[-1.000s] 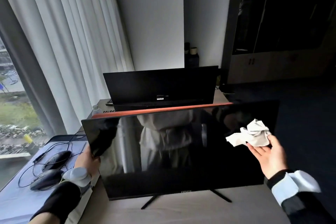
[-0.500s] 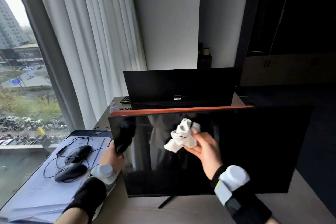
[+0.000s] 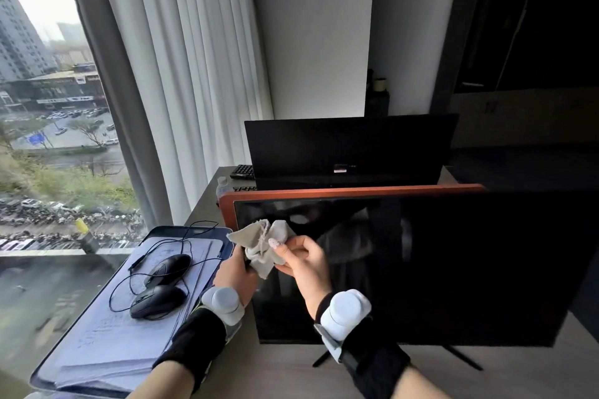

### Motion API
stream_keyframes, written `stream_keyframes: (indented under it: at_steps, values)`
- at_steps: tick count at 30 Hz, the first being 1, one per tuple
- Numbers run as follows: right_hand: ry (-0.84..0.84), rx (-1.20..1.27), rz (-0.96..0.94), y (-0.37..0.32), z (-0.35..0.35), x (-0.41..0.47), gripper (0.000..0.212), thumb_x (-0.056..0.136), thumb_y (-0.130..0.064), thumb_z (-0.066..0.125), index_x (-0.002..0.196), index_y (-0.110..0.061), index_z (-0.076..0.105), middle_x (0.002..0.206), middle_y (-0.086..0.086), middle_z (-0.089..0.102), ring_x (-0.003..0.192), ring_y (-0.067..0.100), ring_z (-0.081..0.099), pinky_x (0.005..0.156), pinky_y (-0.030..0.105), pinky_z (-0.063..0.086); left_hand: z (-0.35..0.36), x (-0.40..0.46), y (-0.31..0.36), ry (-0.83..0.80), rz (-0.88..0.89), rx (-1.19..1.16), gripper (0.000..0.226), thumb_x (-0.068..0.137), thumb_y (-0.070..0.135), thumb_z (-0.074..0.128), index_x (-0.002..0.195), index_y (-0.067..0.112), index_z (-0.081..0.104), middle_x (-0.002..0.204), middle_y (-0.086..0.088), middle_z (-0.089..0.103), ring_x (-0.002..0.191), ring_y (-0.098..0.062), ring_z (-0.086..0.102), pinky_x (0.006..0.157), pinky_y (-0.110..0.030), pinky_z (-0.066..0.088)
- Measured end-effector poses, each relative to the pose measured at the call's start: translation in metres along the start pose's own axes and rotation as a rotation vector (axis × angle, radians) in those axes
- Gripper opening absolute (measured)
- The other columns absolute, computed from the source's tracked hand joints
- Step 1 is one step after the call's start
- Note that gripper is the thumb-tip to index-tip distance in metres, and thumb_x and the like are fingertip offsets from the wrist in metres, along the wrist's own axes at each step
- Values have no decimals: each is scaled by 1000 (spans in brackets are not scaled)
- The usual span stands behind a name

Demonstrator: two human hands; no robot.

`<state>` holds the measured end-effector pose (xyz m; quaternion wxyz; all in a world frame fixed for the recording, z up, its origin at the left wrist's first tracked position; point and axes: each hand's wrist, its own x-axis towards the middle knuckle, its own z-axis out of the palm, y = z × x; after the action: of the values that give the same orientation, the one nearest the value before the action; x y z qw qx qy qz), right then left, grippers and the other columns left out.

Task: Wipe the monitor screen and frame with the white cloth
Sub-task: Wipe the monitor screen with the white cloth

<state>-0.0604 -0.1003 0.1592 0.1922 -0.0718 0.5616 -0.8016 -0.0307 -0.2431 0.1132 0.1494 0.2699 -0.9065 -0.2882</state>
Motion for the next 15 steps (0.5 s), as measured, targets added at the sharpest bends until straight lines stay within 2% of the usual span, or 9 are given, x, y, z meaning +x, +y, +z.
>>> stream_keyframes:
  at_steps: [5,10,12,15]
  values:
    - [109,25,-56,-19,-28,-2,21,80,-7,72,88,4,56,88,25,64,83,28,64,83,47,56,7,8,-11,27,38,-41,30,83,8,55,113,11,54,92,-15,70,83,-36,64,67,-35,46]
    - [172,9,-100,-47,-88,-8,18,82,-8,71,84,1,56,92,25,65,91,34,67,82,46,58,11,9,-22,56,52,-28,30,83,4,50,109,17,58,92,-11,71,88,-34,65,70,-35,48]
    - [211,-2,-117,-57,-120,-9,19,81,-11,72,79,-1,56,91,21,67,95,35,68,81,46,58,11,9,-24,71,42,-24,33,80,-1,53,110,12,59,89,-13,70,87,-34,65,69,-35,45]
    - [295,10,-135,-71,-177,-11,23,79,-16,75,82,0,58,93,21,69,96,33,69,76,40,60,14,11,-24,101,11,29,34,70,-11,62,102,0,61,76,-15,66,78,-31,65,62,-34,37]
